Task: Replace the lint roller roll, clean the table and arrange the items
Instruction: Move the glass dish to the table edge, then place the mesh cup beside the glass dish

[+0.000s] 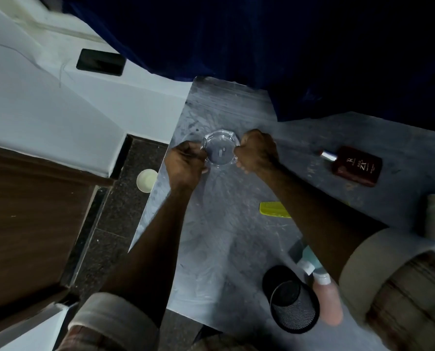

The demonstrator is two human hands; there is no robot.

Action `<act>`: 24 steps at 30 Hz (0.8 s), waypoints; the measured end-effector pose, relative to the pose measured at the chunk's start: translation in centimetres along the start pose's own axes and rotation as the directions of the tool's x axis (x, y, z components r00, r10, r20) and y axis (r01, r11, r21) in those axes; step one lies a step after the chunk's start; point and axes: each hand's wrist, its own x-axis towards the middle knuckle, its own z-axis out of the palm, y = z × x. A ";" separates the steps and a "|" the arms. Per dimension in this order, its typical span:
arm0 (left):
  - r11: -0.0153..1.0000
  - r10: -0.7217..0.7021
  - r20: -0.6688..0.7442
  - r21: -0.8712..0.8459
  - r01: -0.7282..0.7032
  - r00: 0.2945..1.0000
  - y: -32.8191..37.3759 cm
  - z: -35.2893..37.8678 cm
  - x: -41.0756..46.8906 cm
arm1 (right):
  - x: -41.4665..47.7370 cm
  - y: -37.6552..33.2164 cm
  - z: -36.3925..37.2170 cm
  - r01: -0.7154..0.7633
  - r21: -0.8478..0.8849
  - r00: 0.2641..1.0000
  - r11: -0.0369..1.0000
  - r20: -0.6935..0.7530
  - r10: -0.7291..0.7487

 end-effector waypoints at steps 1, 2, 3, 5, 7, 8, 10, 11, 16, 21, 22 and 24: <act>1.000 0.006 -0.002 0.015 -0.006 1.000 0.0 0.0 0.3 | 0.3 0.0 0.1 -0.002 0.003 1.000 1.000 -0.008 0.002; 1.000 0.008 -0.007 0.025 -0.008 1.000 0.1 0.1 0.5 | 0.6 -0.1 0.1 -0.006 0.008 1.000 1.000 -0.017 0.007; 1.000 0.006 -0.013 0.028 -0.006 1.000 0.2 0.2 0.8 | 0.9 0.0 0.2 -0.014 0.019 1.000 1.000 -0.023 0.014; 1.000 -0.010 -0.026 0.025 0.011 1.000 0.4 0.3 1.1 | 1.3 0.1 0.3 -0.034 0.046 0.999 0.998 -0.027 0.036; 1.000 -0.024 -0.021 0.019 0.024 1.000 0.4 0.3 1.2 | 1.6 0.2 0.5 -0.049 0.061 0.998 0.997 -0.029 0.051; 1.000 -0.022 -0.015 0.016 0.022 1.000 0.4 0.3 1.1 | 1.7 0.3 0.6 -0.052 0.066 0.998 0.996 -0.029 0.054; 1.000 -0.002 -0.019 0.014 0.002 1.000 0.4 0.3 0.9 | 1.8 0.4 0.6 -0.053 0.079 0.998 0.995 -0.024 0.055; 1.000 0.007 -0.027 0.015 -0.006 1.000 0.4 0.4 0.9 | 1.9 0.5 0.7 -0.052 0.086 0.998 0.995 -0.020 0.054; 0.999 0.039 -0.075 -0.001 -0.039 0.996 0.5 0.9 0.4 | 2.0 0.8 0.9 -0.050 0.109 0.999 0.993 -0.015 0.052; 0.993 0.037 -0.123 -0.108 -0.051 0.992 0.1 0.5 -0.5 | -0.2 0.7 -1.4 -0.003 0.068 1.000 0.998 -0.012 0.004; 0.991 0.052 -0.130 -0.119 -0.067 0.990 -0.1 0.1 -1.0 | -1.4 0.8 -2.5 0.025 0.045 0.999 0.999 -0.038 -0.024; 0.988 0.120 -0.108 -0.086 -0.130 0.987 -0.7 -1.0 -3.0 | -4.6 2.0 -4.9 0.117 -0.018 0.987 0.993 -0.104 -0.119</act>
